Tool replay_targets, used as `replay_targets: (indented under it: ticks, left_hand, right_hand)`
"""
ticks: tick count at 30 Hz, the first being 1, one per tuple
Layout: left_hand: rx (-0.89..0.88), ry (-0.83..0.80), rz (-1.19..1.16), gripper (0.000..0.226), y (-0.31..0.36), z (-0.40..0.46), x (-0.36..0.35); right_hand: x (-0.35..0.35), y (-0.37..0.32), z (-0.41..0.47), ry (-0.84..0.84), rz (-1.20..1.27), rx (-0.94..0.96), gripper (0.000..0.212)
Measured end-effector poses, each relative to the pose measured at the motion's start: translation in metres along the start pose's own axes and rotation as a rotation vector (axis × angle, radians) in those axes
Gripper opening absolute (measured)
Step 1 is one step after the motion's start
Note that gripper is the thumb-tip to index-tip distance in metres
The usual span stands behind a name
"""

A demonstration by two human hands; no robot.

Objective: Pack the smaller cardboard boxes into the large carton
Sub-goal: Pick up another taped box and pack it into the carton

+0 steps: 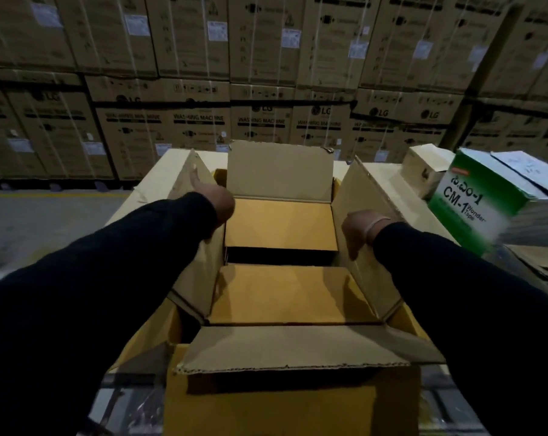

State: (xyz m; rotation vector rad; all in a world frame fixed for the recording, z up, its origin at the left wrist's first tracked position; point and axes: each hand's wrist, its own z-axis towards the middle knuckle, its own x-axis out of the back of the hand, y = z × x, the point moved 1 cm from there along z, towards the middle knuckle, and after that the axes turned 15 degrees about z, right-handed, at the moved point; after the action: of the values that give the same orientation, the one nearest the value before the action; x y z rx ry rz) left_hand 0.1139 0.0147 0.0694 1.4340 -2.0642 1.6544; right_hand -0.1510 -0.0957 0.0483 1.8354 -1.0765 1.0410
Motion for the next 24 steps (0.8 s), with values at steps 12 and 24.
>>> replay_targets:
  ticks: [12,24]
  left_hand:
    - [-0.133,0.469,0.029,0.120,0.123,0.122,-0.012]
    - [-0.410,0.297,-0.371,0.091,0.088,0.167,0.040]
  right_hand:
    - [-0.010,0.023,0.067,0.203,-0.123,0.133,0.091]
    - [-0.002,0.043,0.101,0.002,-0.228,0.254,0.097]
